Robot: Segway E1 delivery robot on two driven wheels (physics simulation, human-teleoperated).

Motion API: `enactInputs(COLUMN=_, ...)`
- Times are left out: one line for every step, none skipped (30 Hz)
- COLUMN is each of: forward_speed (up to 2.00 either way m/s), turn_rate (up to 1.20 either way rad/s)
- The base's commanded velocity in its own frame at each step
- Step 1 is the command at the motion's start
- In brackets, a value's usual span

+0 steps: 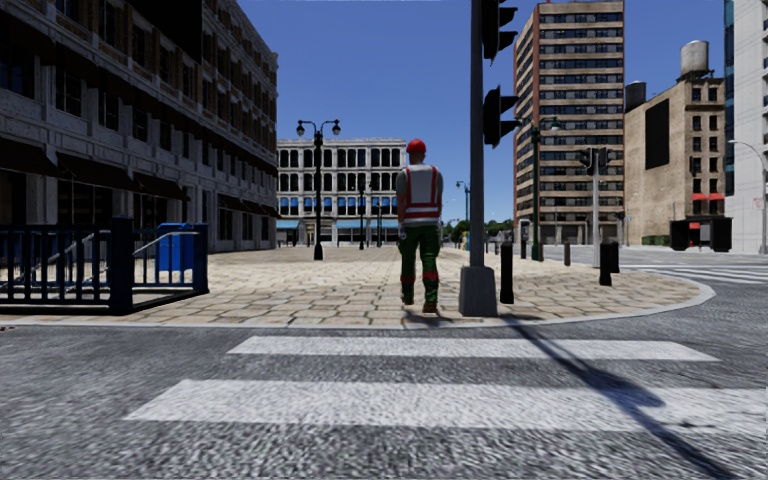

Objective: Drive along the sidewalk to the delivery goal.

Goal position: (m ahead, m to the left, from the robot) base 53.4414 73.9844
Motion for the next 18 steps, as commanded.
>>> enactInputs(forward_speed=1.45, turn_rate=0.00)
enactInputs(forward_speed=1.45, turn_rate=0.00)
enactInputs(forward_speed=1.45, turn_rate=0.00)
enactInputs(forward_speed=1.45, turn_rate=0.00)
enactInputs(forward_speed=1.45, turn_rate=0.00)
enactInputs(forward_speed=1.45, turn_rate=0.00)
enactInputs(forward_speed=1.45, turn_rate=0.00)
enactInputs(forward_speed=1.45, turn_rate=0.00)
enactInputs(forward_speed=1.45, turn_rate=0.00)
enactInputs(forward_speed=1.45, turn_rate=0.00)
enactInputs(forward_speed=1.45, turn_rate=0.00)
enactInputs(forward_speed=1.45, turn_rate=0.00)
enactInputs(forward_speed=1.46, turn_rate=0.00)
enactInputs(forward_speed=1.46, turn_rate=0.00)
enactInputs(forward_speed=1.46, turn_rate=0.00)
enactInputs(forward_speed=1.46, turn_rate=0.00)
enactInputs(forward_speed=1.46, turn_rate=0.00)
enactInputs(forward_speed=1.46, turn_rate=0.00)
